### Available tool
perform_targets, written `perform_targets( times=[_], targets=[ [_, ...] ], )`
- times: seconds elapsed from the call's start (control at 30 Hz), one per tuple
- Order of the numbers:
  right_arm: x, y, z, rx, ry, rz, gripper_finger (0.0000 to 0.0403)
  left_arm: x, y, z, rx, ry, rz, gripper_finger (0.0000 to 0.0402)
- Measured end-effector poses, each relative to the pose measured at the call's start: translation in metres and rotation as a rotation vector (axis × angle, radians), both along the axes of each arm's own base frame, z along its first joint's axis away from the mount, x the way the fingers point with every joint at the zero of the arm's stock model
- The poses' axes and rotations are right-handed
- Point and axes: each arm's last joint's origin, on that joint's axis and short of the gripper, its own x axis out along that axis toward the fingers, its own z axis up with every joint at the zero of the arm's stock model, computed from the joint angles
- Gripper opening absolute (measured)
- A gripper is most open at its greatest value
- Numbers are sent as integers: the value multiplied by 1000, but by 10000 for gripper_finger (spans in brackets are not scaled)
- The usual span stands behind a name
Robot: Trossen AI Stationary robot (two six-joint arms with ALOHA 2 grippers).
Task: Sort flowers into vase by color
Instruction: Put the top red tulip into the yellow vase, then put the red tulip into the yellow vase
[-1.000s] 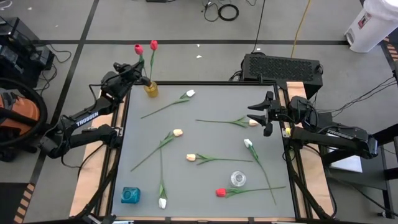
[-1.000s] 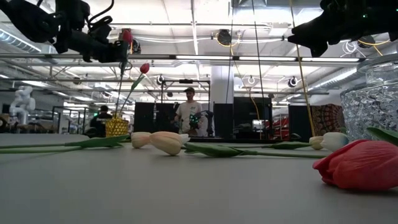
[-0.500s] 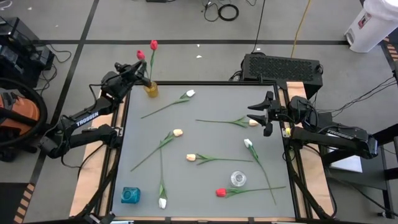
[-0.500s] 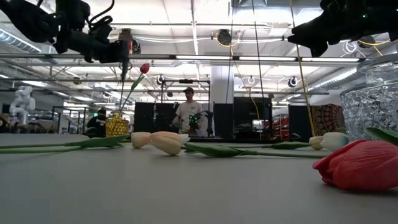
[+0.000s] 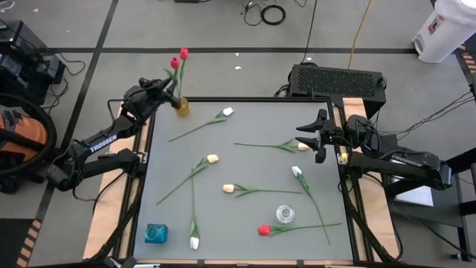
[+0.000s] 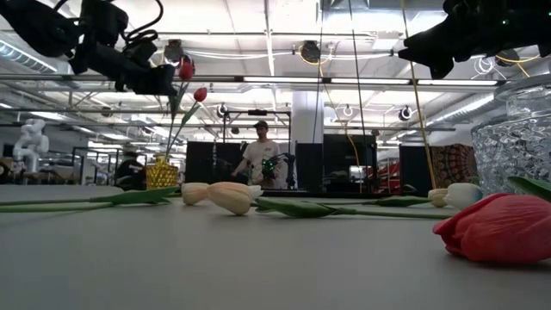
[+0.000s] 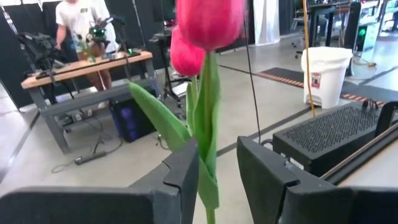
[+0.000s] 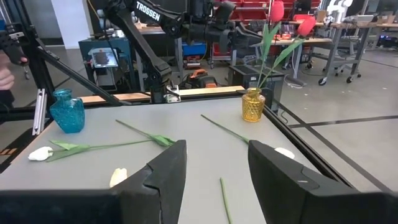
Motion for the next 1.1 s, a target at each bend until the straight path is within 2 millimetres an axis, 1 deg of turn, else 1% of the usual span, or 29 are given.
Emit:
perform_targets(
  times=[0.23, 0.47, 0.63, 0.8, 1.03, 1.1],
  targets=[
    [0, 0, 0, 8, 0, -1, 164, -8, -11, 4, -9, 26, 6, 117],
    [0, 0, 0, 8, 0, -1, 164, -20, -30, 6, -65, 54, 0, 117],
    [0, 0, 0, 9, 1, -1, 164, -21, -46, 6, -89, 73, -52, 117],
    [0, 0, -2, 17, 14, -1, 164, -16, -59, 6, -121, 45, -140, 117],
    [0, 0, -3, 78, 16, -5, 164, -2, -75, 7, -214, -48, -412, 117],
    [0, 1, -3, 96, 14, 24, 164, 1, -79, 7, -234, -63, -471, 117]
  ],
)
